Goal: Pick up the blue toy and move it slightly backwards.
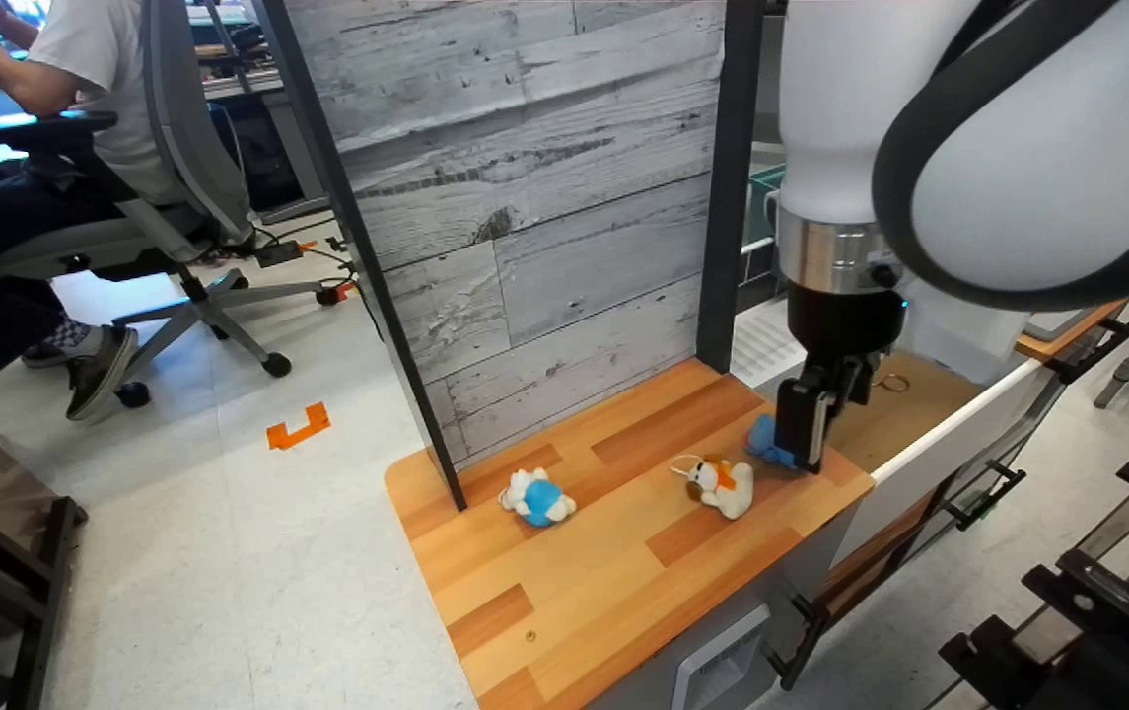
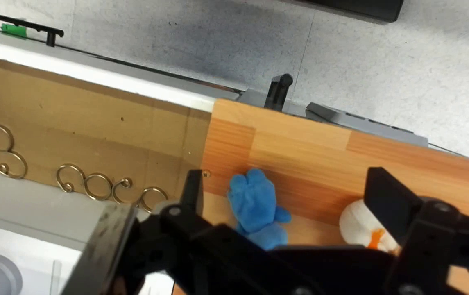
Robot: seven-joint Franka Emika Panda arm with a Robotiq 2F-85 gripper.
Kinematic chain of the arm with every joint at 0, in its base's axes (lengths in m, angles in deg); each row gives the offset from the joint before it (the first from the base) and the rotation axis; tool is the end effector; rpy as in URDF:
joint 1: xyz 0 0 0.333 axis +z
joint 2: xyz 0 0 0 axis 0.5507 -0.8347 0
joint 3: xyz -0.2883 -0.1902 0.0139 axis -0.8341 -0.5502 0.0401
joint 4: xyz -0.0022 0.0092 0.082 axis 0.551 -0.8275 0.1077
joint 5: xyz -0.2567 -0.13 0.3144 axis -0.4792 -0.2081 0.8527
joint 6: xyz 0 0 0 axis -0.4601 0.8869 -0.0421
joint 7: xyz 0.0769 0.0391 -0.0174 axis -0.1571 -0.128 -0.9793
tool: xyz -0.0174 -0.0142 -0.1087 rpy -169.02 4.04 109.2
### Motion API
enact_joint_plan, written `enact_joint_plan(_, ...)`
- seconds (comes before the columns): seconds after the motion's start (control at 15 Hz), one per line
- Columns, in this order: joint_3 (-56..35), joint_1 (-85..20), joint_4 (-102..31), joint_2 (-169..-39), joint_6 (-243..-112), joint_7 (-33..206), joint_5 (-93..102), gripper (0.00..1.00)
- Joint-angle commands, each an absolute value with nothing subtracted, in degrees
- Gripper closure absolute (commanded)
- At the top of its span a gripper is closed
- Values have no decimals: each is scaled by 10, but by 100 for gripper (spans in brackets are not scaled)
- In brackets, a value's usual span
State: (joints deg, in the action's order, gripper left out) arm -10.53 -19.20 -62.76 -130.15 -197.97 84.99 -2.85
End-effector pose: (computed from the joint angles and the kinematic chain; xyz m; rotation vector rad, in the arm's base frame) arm 0.5674 0.1011 0.0405 2.9746 0.4427 -0.1601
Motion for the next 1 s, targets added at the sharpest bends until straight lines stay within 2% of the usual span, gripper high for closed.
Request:
enact_joint_plan(0.0, -104, -204, -731, -1215, -1998, 860, -33, 0)
enact_joint_plan(0.33, -89, -237, -806, -1155, -1998, 854, -13, 0)
enact_joint_plan(0.4, -97, -224, -764, -1189, -1980, 857, -30, 0)
enact_joint_plan(0.93, -95, -227, -768, -1188, -1980, 856, -31, 0)
